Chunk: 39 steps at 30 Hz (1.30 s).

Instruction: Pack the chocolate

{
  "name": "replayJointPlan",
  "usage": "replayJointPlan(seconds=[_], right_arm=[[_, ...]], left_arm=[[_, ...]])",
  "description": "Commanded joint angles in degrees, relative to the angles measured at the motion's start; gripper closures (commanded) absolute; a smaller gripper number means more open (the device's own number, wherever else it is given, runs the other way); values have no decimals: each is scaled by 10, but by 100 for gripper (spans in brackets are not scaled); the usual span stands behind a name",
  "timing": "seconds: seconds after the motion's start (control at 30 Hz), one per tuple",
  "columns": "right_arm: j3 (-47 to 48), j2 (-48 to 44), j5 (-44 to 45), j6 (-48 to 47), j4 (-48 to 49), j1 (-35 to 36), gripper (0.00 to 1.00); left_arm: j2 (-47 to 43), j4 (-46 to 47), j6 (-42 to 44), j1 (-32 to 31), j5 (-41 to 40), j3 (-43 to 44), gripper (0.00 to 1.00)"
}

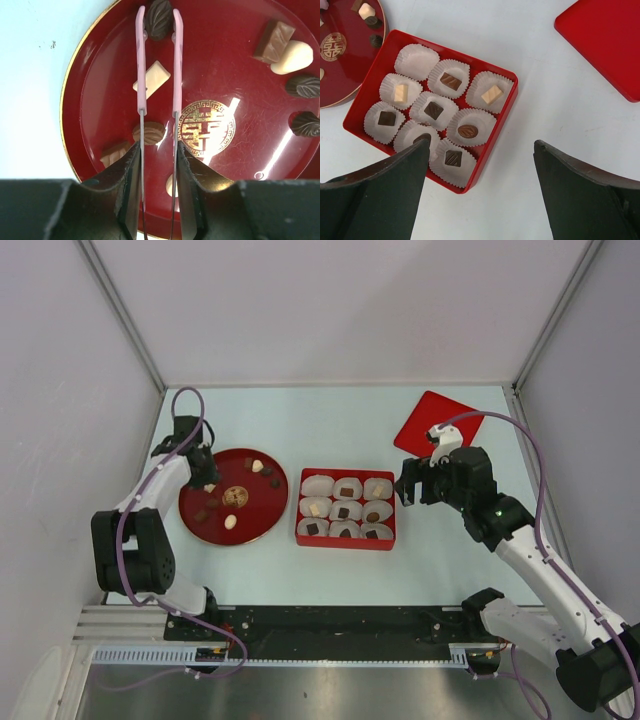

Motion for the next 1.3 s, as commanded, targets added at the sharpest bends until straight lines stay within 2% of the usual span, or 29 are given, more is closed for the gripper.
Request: replayJointPlan(seconds=[0.0, 0.2, 0.4, 0.7, 0.87, 1.03, 1.27], right_arm=[[-2, -7, 6, -6, 21, 1, 11], [-2, -8, 6, -6, 23, 1, 11], [-1, -13, 7, -7, 22, 1, 11], [-2, -16, 4, -4, 23, 2, 11], [-2, -19, 3, -3, 23, 2, 11], [-2, -21, 1, -2, 21, 3, 11], [-2, -21, 1, -2, 23, 3, 11]], left_arm=[[2, 13, 19, 4, 7, 28, 71], [-14, -5, 26, 4, 29, 38, 89], [-64, -18, 25, 3, 49, 26, 98], [-145, -46, 19, -20, 76, 7, 100], [-184, -59, 2, -105, 70, 4, 100], [-217, -66, -23, -125, 77, -5, 100], [-220, -77, -41, -242, 65, 19, 100]])
